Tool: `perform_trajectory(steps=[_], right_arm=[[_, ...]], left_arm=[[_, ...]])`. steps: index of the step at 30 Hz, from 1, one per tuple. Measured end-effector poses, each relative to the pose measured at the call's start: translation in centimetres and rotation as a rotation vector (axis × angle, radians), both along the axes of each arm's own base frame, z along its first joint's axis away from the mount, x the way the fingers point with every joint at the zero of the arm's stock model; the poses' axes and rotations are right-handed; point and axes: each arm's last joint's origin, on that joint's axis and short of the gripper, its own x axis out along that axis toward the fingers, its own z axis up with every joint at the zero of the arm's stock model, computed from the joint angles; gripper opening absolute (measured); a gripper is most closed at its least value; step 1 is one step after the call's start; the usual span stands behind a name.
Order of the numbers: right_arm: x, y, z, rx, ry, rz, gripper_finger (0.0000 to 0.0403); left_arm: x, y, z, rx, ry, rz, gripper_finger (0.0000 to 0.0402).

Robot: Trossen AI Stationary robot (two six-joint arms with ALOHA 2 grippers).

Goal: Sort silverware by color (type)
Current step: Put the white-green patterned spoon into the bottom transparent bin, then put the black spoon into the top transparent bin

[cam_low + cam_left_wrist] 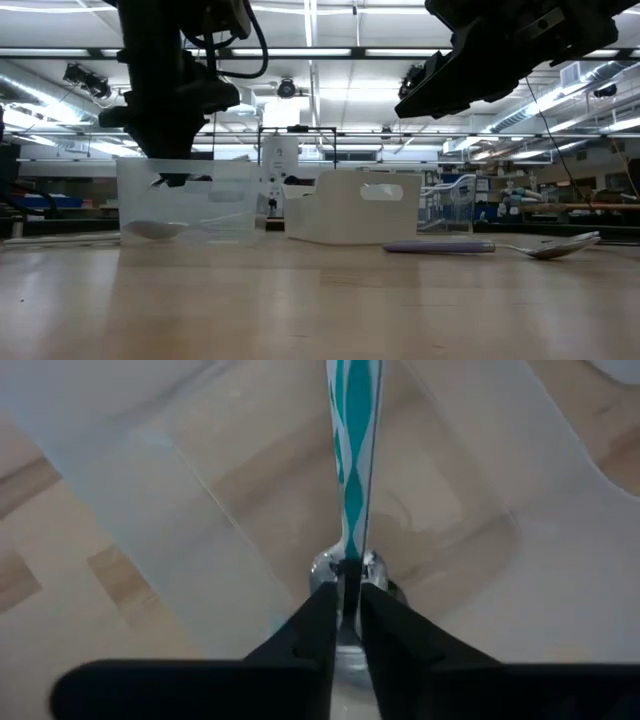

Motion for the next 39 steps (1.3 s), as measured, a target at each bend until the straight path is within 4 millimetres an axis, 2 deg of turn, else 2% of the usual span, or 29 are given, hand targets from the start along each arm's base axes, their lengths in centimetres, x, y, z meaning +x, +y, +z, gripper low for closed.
perform_trajectory(steps=[8, 12, 17, 24, 31, 36, 39], right_arm=[[0.0, 0.1, 0.0, 0.000, 0.000, 0.003, 0.0091], [-0.1, 0.1, -0.1, -0.002, 0.007, 0.004, 0.0091], [-0.3, 0.0, -0.5, -0.007, 0.057, -0.004, 0.0091], [-1.2, -0.5, -1.7, 0.054, 0.224, -0.140, 0.0091], [-2.3, -0.4, -2.6, 0.011, 0.335, -0.233, 0.0096], [-3.2, -0.6, -3.1, -0.065, 0.397, -0.313, 0.0120], [-3.1, -0.6, -3.1, -0.046, 0.390, -0.328, 0.0141]], left_arm=[[-0.1, -0.1, 0.0, -0.011, 0.009, -0.018, 0.0160], [-0.1, 0.0, 0.2, 0.001, 0.007, -0.053, 0.0190], [0.1, -0.6, 2.1, 0.116, -0.061, -0.142, 0.0192], [1.5, -3.6, 3.4, 0.284, -0.224, -0.388, 0.0188], [1.9, -4.7, 3.7, 0.282, -0.312, -0.403, 0.0188], [1.8, -5.3, 3.8, 0.277, -0.328, -0.420, 0.0188], [1.8, -5.3, 3.8, 0.277, -0.329, -0.420, 0.0188]])
